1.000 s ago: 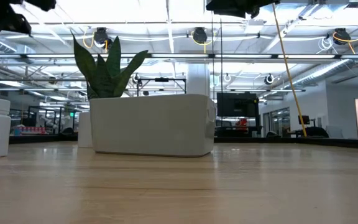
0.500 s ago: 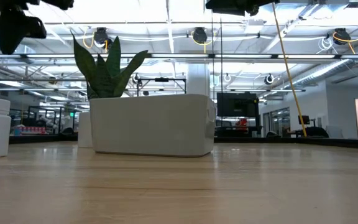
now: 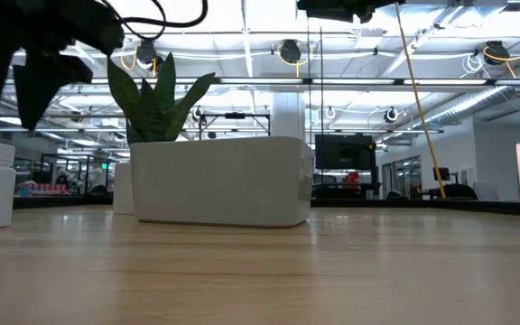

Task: Pick and place pill bottles into a basket
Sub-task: Put the white pill bottle into the gray bin

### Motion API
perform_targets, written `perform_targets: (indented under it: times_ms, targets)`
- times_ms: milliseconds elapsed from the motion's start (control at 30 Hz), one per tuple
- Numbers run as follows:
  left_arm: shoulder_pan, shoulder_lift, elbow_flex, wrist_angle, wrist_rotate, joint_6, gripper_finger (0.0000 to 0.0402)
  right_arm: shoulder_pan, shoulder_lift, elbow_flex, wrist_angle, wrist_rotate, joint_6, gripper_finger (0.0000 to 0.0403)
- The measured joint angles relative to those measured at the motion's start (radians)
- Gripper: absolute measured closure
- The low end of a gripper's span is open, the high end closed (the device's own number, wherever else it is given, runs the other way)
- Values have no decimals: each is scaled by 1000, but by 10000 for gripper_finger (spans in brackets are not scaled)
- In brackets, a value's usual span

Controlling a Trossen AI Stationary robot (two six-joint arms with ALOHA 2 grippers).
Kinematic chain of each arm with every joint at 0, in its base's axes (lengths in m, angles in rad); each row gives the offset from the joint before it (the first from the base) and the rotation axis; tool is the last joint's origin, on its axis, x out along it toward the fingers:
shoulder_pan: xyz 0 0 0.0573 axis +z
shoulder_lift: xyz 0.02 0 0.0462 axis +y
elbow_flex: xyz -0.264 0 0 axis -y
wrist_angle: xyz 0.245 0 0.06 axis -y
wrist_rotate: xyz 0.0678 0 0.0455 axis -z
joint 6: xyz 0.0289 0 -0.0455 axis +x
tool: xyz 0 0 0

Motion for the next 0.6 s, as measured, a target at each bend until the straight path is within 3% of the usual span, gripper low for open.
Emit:
perform_targets:
  times_ms: [200,600]
  targets:
    - [0,36,0,3,-20,24,138,0,0,0,0,0,-1,167]
    - [-20,41,0,59,39,24,138,0,0,0,-2,0,-2,167]
